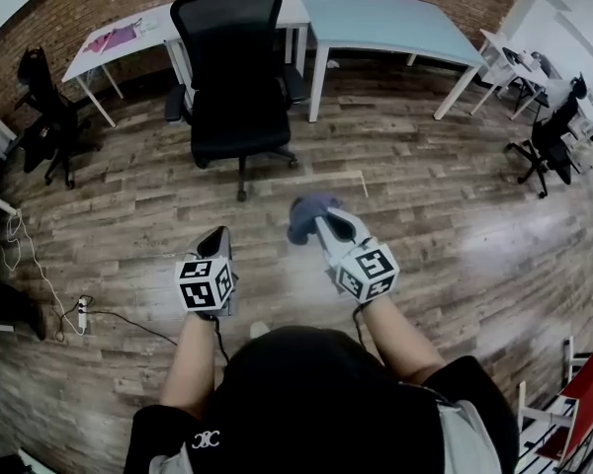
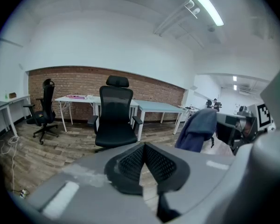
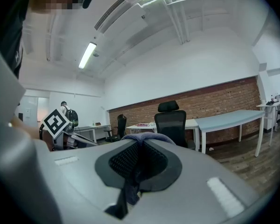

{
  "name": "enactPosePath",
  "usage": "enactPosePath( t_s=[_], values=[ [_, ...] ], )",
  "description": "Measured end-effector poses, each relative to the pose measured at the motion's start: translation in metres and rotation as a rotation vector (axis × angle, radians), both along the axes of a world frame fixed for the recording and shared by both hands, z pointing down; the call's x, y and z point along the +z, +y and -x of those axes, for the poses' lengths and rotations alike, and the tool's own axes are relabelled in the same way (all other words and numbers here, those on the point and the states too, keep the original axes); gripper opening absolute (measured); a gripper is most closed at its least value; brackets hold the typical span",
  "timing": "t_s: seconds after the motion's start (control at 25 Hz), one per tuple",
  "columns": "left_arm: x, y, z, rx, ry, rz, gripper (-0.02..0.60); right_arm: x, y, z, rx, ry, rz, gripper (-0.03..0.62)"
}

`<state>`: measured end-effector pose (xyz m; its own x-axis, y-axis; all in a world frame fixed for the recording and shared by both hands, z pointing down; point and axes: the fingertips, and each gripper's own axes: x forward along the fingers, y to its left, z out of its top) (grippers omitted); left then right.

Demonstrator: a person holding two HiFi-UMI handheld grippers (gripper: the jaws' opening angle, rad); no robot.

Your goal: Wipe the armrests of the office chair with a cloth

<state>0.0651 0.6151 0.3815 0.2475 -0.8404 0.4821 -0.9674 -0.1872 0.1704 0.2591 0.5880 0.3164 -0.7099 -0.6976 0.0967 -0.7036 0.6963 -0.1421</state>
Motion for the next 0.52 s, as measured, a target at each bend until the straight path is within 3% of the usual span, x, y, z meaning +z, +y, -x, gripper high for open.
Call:
enactPosePath(
  t_s=[0.52],
  values=[
    [-0.008,0.017,-0.003,-0.044,-0.018,-0.001,0.006,-0.005,0.003,-0.002,-0.052,0.003,-0.017,0.015]
  ],
)
